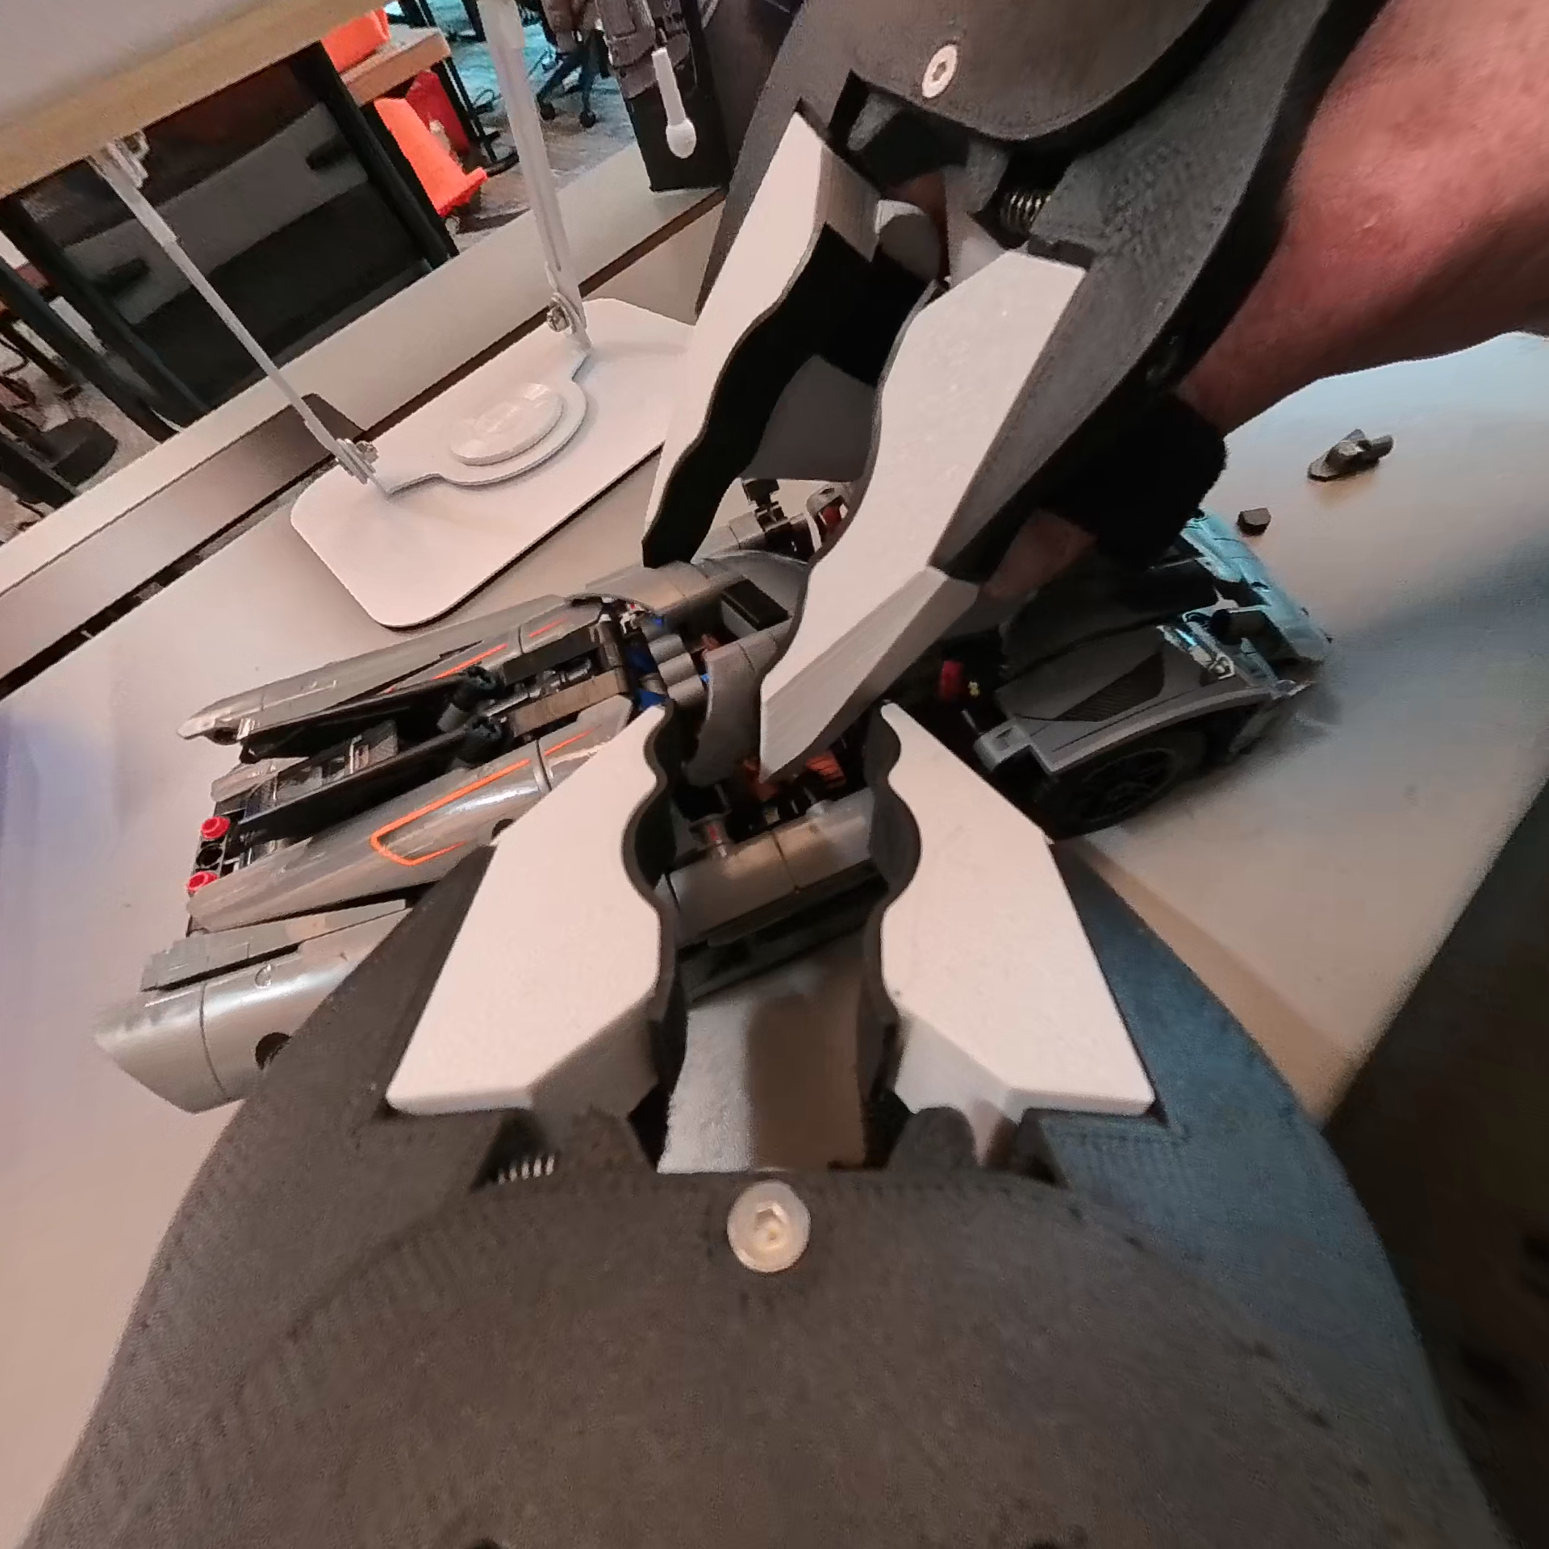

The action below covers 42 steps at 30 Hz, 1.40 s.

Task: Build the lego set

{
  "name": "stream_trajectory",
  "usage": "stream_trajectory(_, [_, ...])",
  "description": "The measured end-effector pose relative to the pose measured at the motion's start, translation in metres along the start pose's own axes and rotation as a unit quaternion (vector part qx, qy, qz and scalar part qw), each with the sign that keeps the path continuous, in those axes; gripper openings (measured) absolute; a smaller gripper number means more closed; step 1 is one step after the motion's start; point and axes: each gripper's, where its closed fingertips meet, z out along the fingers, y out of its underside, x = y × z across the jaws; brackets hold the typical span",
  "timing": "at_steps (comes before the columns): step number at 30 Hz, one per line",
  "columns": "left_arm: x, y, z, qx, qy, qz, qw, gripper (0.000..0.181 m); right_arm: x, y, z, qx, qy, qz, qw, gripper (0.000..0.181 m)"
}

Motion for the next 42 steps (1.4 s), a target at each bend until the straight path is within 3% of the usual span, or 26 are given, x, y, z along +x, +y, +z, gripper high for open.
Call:
stream_trajectory(16, [0.000, -0.001, 0.000, 0.007, 0.002, 0.006, 1.000, 0.036, 0.007, -0.001, -0.014, 0.006, 0.025, -0.034, 0.999, 0.072])
stream_trajectory(30, [0.001, -0.001, 0.001, 0.008, 0.003, 0.008, 1.000, 0.036, -0.004, 0.015, -0.048, -0.002, -0.004, -0.041, 0.999, 0.034])
stream_trajectory(42, [0.003, -0.002, 0.001, 0.009, 0.008, 0.009, 1.000, 0.037, -0.008, 0.024, -0.038, -0.027, 0.011, -0.102, 0.994, 0.034])
